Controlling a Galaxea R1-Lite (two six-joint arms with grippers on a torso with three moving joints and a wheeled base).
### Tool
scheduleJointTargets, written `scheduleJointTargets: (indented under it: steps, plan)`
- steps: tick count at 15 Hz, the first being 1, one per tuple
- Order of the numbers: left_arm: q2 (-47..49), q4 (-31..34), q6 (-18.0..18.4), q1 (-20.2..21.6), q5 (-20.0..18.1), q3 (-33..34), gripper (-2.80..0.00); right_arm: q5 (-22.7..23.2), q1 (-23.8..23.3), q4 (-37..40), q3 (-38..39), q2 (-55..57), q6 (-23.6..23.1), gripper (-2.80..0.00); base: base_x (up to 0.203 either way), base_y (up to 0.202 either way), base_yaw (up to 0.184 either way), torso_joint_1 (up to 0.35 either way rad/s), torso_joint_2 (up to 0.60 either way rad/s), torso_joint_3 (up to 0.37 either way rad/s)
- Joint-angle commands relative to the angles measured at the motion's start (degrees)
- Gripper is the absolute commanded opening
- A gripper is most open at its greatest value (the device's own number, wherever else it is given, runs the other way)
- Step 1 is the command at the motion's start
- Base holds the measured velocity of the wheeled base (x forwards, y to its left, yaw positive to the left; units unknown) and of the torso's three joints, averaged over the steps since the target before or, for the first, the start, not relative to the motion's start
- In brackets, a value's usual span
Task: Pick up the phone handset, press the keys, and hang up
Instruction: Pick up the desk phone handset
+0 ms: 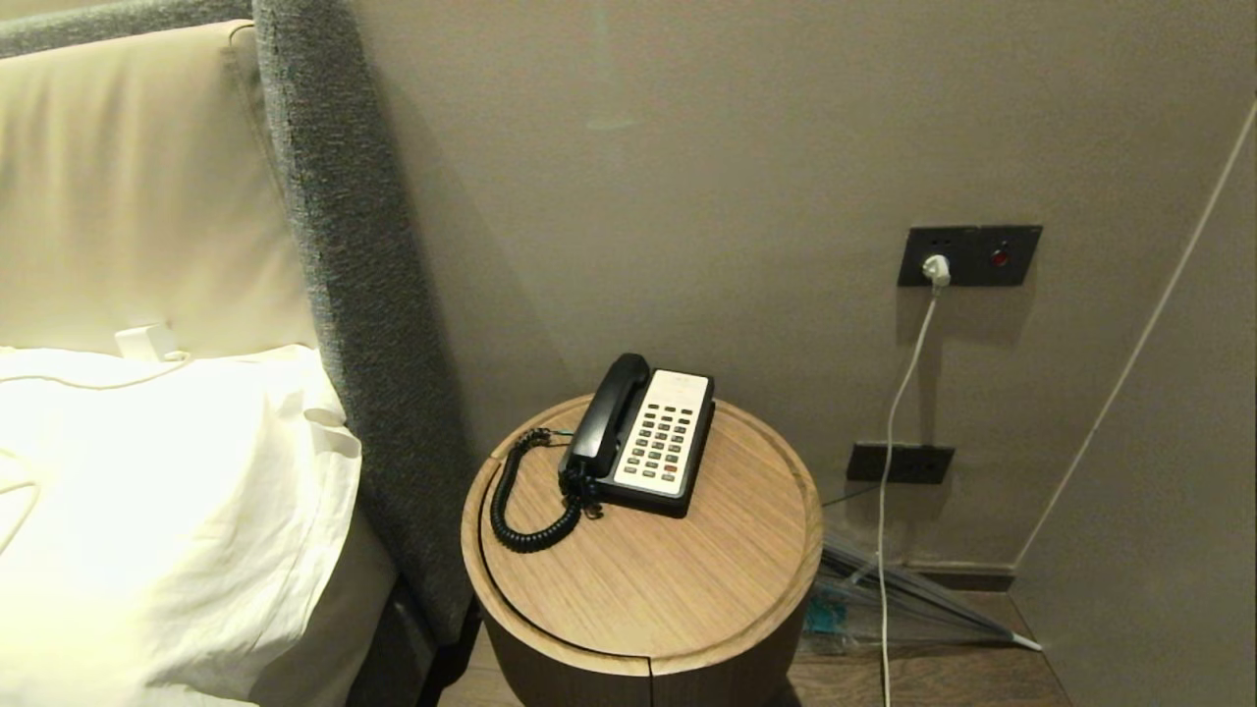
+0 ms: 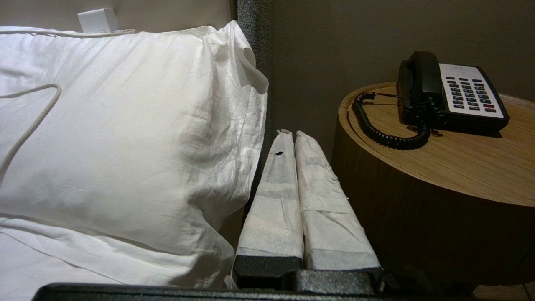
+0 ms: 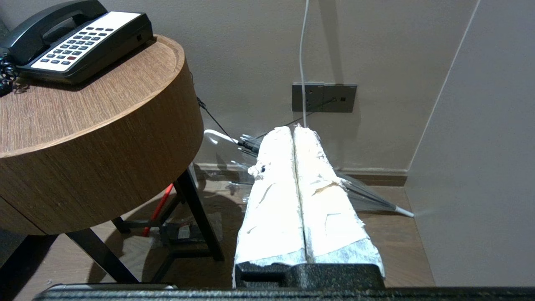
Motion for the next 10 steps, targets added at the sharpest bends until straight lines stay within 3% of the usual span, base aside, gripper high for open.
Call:
scheduleJointTargets:
  steps: [1,10]
  plan:
    - [0.1,0.0,0.0,0.0,0.0,2.3,-2.8,0.0,0.0,0.0,0.0,0.0,0.0,-2.8,0.0,0.0,0.0,0.0,0.0,0.0]
    - [0.1,0.0,0.2,0.0,0.0,2.3,-2.8,0.0,-0.1,0.0,0.0,0.0,0.0,-2.8,0.0,0.0,0.0,0.0,0.0,0.0]
